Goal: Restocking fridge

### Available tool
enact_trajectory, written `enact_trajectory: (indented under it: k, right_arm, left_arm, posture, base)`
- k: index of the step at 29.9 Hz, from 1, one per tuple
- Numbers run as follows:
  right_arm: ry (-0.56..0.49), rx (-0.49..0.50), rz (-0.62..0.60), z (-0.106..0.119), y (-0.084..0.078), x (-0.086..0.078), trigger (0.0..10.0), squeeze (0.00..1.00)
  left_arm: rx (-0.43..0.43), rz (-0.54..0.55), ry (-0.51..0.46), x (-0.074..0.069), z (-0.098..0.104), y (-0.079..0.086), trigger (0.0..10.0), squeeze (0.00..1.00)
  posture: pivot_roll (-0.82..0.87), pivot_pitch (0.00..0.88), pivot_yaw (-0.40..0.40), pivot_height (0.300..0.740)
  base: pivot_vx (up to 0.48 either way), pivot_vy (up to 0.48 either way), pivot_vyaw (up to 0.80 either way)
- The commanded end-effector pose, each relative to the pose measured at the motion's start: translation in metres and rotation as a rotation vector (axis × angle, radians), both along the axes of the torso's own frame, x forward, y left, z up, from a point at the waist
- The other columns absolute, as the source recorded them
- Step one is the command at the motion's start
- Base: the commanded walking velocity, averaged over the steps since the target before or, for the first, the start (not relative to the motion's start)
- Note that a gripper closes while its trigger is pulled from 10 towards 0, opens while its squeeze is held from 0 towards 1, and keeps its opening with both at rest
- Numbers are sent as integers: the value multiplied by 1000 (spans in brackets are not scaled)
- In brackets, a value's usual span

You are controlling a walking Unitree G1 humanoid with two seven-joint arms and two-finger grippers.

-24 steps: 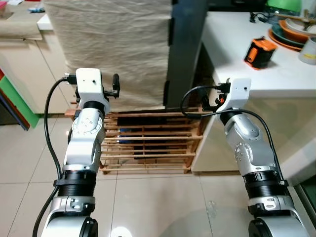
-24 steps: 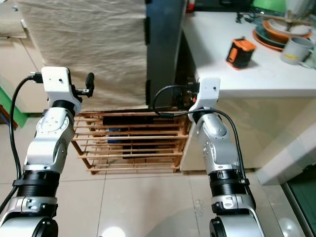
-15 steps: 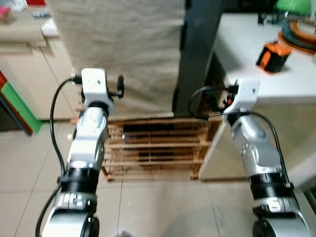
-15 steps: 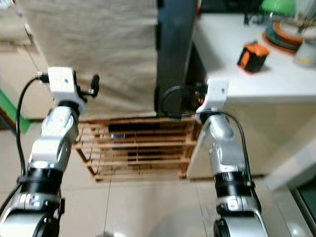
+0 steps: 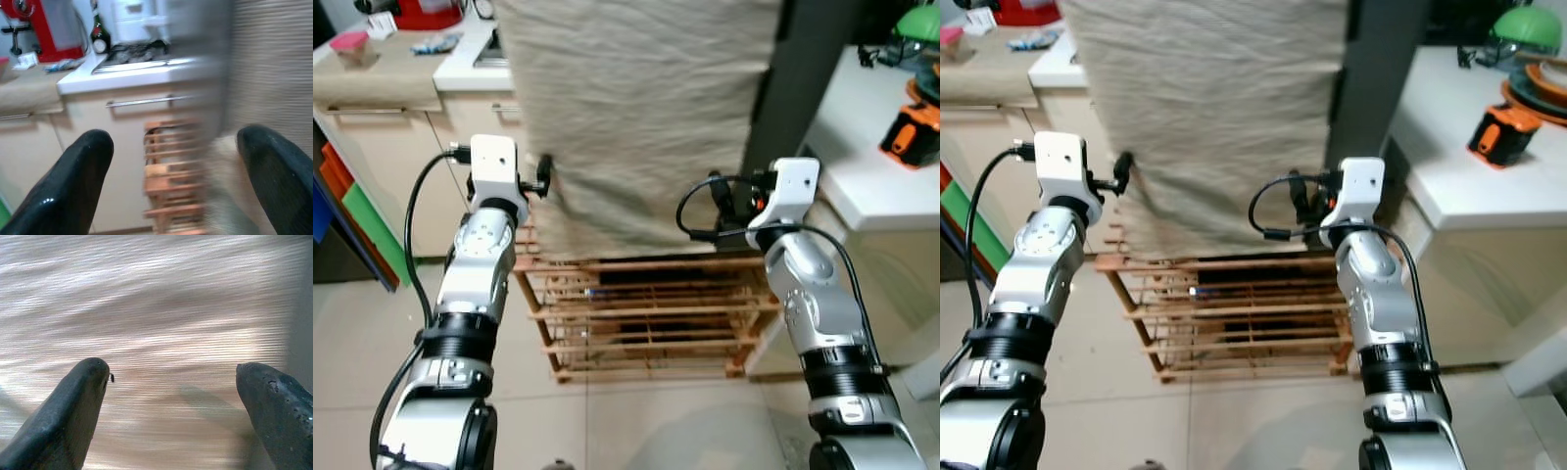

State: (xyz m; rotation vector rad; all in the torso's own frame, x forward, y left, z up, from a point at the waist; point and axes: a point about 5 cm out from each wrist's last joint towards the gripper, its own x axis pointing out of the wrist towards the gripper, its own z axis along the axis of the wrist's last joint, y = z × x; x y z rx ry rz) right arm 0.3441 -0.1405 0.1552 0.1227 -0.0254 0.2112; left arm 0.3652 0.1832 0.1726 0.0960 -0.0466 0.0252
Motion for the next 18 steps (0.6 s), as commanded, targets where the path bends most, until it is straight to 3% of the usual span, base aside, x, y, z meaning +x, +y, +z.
enact_trajectory:
  k: [1,6,11,15,18]
  right_arm:
    - [-22,-12,11,6,2,0,10000,0]
    - [-19,-13,12,6,2,0,10000,0]
    - [-27,-12,11,8,3,-2,10000,0]
    - [-42,-32,27,10,7,-9,10000,0]
    - [-75,-39,17,13,4,-15,10000,0]
  left_arm:
    - [-6,-7,0,1,1,-2,10000,0]
    - [-6,-10,-24,-1,1,-3,10000,0]
    - [-10,-36,-71,-4,8,-6,10000,0]
    - [-55,-115,-99,-11,10,-11,10000,0]
    - [-64,-203,-118,-19,9,-18,10000,0]
  posture:
    - [-118,0,21,740]
    - [-116,0,18,740]
    - [-110,0,17,740]
    - [-108,0,15,740]
    - [-112,0,13,740]
  base:
    - [304,371,0]
    - [325,352,0]
    - [0,0,0]
    - [0,0,-316]
    - [0,480,-585]
